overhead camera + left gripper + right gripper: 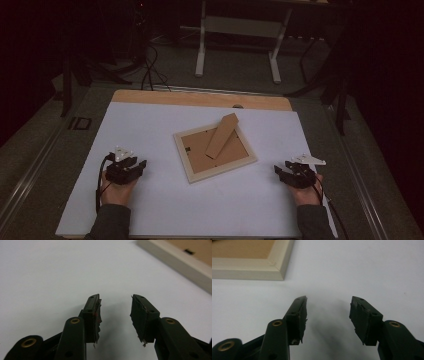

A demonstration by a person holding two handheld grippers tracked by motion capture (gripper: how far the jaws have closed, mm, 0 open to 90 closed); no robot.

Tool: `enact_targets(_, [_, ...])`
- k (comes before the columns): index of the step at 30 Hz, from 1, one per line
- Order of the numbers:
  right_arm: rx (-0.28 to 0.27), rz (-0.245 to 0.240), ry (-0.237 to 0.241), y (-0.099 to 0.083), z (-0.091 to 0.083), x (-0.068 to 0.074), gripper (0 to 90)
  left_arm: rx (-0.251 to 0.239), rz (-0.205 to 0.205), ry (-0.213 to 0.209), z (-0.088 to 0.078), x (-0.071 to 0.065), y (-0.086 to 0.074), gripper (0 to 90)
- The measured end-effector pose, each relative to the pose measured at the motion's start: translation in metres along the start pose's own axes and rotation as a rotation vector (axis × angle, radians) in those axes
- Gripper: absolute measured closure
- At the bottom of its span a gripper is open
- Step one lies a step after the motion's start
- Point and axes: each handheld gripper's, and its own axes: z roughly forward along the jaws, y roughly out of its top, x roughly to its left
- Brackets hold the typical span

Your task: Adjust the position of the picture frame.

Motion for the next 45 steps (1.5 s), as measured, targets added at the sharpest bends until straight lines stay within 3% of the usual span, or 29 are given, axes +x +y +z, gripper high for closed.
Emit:
enact_targets(3, [-0.006,-0.015,0.014,0.0,0.0,0.003,48.0,-0.001,0.007,-0.032,-0.002,0.0,-0.001,63.8])
enact_targets(6, [-0.01,-0.028,0.029,0.001,0.0,0.006,48.0,-0.006,0.006,-0.037,-0.003,0.0,0.0,67.5])
enact_targets(13, [-0.022,-0.051,0.055,0.005,0.002,0.014,53.5,-0.009,0.031,-0.06,-0.007,-0.003,0.0,90.0])
enact_targets(18, [-0.043,-0.041,0.083,0.011,0.001,0.017,68.8,-0.027,0.074,-0.105,-0.009,-0.008,0.001,90.0])
enact_targets(23, [-0.07,-0.042,0.11,0.022,0.001,0.021,84.7,-0.053,0.096,-0.119,-0.01,-0.014,0.003,90.0])
enact_targets(31, [-0.077,-0.081,0.106,0.045,0.014,0.029,89.3,-0.051,0.104,-0.128,-0.008,-0.023,0.007,90.0])
enact_targets(36, [-0.07,-0.071,0.115,0.053,0.025,0.031,89.4,-0.051,0.069,-0.143,-0.004,-0.027,0.012,90.0])
enact_targets(45, [-0.064,-0.048,0.12,0.061,0.042,0.032,89.4,-0.037,0.1,-0.146,0.009,-0.04,0.016,90.0])
